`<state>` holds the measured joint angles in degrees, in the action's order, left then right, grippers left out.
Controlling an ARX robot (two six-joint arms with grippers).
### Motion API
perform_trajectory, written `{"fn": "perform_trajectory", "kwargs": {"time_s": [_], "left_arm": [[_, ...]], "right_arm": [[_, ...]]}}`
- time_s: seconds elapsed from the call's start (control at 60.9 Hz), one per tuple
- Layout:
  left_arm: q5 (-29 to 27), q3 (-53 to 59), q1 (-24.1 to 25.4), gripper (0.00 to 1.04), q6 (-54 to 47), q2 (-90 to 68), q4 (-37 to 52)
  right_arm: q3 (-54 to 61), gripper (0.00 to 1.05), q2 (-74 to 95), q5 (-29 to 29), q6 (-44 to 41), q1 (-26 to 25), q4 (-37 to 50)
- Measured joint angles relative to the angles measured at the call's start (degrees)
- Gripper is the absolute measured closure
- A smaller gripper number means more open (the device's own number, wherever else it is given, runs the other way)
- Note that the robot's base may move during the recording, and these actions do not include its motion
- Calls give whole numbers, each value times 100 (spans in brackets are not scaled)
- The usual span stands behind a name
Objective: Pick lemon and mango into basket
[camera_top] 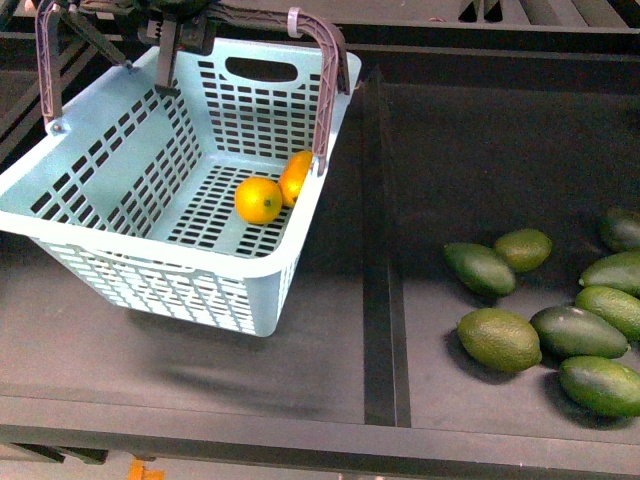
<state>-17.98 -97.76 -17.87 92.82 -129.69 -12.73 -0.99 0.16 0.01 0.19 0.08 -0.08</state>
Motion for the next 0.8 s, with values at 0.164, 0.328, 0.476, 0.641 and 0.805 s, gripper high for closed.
{"fn": "perform_trajectory", "kwargs": {"time_s": [0.164, 0.328, 0.476, 0.641, 0.805], "left_arm": [[39, 387, 61, 54, -26, 302, 42], [4, 1001, 208, 19, -81, 1045, 39], [-260, 1700, 380, 8, -131, 1923, -90], [-487, 2271, 643, 7, -474, 2671, -374], [-474, 2293, 667, 7, -584, 2721, -376]], "right_arm": [[0, 9, 0, 0, 0, 0, 0], [0, 9, 0, 0, -2, 0, 0], [0, 9, 0, 0, 0, 0, 0], [0, 9, 0, 0, 0, 0, 0], [0, 9, 0, -2, 0, 0, 0]]}}
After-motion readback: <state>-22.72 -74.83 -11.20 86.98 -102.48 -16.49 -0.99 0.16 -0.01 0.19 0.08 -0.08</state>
